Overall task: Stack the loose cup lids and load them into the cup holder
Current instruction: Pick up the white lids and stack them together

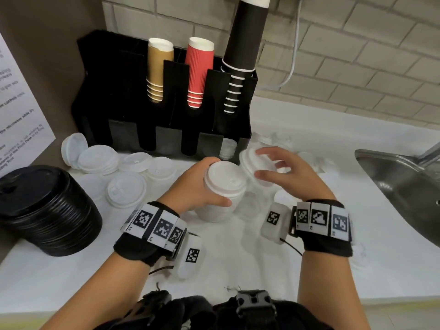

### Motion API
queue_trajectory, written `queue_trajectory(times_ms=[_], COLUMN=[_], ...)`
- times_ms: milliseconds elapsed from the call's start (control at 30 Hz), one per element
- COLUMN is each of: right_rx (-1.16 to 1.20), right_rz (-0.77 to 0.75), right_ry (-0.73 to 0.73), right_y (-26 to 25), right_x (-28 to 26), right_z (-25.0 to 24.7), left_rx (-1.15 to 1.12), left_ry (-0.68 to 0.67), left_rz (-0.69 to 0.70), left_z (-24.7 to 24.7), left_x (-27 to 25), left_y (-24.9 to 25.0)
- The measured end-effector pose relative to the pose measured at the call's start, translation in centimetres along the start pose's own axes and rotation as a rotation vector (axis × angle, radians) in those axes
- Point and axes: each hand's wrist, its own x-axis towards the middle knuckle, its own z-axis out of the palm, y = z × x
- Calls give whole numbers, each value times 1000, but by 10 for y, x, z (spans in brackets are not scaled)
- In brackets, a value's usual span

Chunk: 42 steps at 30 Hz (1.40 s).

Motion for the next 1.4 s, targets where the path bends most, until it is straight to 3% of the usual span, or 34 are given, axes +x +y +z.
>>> queue_trajectory(times_ms=[133, 467, 700, 800, 867, 967, 1033, 1167, 1267, 1400], right_rx=[103, -40, -167, -119, 2, 72, -97, -326, -388, -520], right_rz=[-62, -140, -155, -156, -67, 178, 377, 695, 723, 639], right_ry=[-88, -235, -241, -289, -295, -69, 63, 118, 91, 65], right_y=[-10, -29, -32, -28, -20, 15, 50, 106, 127, 137], right_x=[-3, 2, 5, 5, 6, 23, 42, 72, 85, 91], right_z=[17, 35, 39, 36, 19, -13, -31, -41, -38, -32], left_rx=[-7, -23, -11, 4, 12, 27, 11, -20, -20, -11], left_ry=[10, 19, 14, 3, -6, -19, -26, -18, -19, -13], left_rz=[-7, -30, -5, 21, 21, 25, 31, 44, 42, 37], left_z=[2, 4, 3, 2, 0, -3, -4, -5, -5, -6], left_x=[1, 1, 2, 2, 2, 2, 2, 1, 0, 0], left_y=[0, 0, -1, -1, 0, 0, 0, 3, 5, 4])
